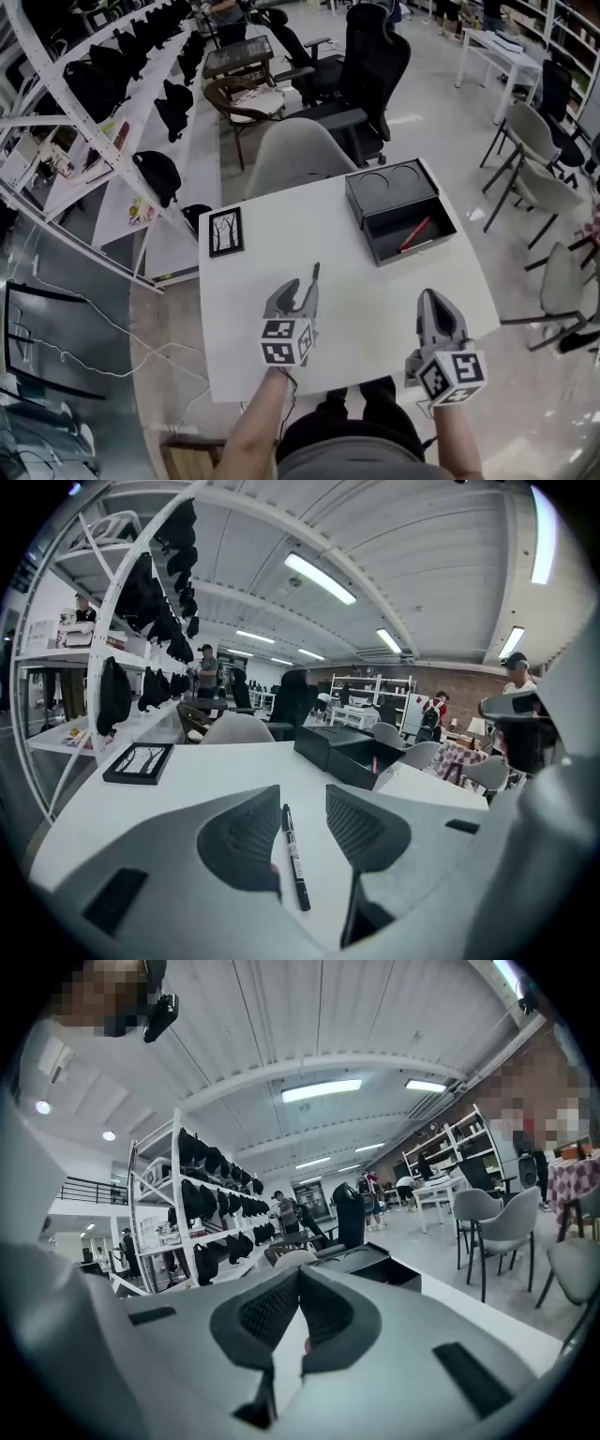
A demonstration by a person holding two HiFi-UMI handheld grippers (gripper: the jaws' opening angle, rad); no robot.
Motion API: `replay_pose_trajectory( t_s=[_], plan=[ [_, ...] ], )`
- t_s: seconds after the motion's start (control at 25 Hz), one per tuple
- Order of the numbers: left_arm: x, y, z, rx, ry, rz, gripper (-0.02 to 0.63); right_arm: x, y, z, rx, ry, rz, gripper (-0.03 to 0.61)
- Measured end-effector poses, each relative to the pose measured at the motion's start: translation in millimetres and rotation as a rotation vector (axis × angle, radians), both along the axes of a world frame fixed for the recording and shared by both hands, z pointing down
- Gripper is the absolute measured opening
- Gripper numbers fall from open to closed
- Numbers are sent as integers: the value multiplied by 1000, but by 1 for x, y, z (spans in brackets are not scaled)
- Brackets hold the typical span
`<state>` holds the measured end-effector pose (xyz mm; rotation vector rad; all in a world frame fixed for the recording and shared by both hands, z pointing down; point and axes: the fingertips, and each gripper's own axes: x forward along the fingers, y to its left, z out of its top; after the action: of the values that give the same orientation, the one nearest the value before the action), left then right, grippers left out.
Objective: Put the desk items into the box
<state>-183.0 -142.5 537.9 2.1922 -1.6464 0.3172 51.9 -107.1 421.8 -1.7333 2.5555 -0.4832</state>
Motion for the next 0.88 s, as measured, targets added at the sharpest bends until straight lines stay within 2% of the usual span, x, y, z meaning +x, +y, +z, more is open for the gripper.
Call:
replay_pose_trajectory(
  t_s=[0.88],
  plan=[
    [3,-12,80,-296,-88,-90,141,11,-66,32,-99,-21,-140,3]
  ],
)
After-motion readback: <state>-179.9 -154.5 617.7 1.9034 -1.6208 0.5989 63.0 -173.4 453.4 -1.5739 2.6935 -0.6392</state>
